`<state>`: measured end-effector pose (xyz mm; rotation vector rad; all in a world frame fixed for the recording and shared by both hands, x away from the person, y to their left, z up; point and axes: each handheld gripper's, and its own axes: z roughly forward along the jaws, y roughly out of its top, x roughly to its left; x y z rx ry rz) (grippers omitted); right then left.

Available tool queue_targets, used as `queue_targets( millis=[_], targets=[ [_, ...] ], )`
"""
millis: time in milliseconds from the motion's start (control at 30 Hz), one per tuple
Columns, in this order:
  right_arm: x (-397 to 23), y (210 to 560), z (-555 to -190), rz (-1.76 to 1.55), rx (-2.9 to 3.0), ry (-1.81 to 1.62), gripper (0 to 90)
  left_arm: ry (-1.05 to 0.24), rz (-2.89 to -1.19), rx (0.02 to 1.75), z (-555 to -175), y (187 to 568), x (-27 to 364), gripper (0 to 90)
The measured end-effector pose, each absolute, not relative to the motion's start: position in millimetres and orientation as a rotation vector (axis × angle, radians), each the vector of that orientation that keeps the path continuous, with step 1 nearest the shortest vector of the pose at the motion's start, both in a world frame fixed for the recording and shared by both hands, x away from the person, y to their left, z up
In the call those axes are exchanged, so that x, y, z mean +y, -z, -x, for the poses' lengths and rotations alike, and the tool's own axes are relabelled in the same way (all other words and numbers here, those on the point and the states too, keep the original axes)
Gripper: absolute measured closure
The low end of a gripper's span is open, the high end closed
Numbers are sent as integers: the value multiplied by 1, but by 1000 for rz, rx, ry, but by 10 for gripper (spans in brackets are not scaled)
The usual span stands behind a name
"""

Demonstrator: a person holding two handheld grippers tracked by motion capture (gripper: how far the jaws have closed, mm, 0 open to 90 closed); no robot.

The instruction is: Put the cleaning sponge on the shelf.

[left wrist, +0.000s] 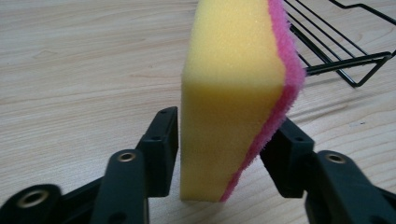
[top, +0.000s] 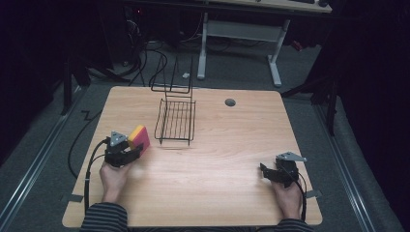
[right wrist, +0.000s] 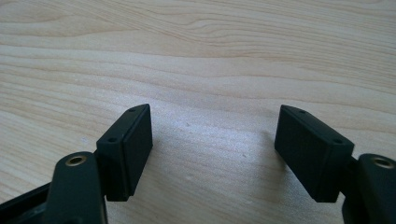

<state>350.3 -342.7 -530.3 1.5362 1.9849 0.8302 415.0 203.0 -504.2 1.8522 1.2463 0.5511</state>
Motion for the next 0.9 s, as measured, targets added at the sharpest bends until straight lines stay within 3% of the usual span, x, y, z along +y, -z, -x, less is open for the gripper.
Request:
queue_targets(
  millis=[233,900],
  targets=[
    [-343,530,-350,-1536,1985,-830,278,-583,-1872,1223,-411,502,202,617],
    [-343,530,-350,-1535,1987,-831,278,-502,-1807,1153,-397,484,206,626]
  ],
)
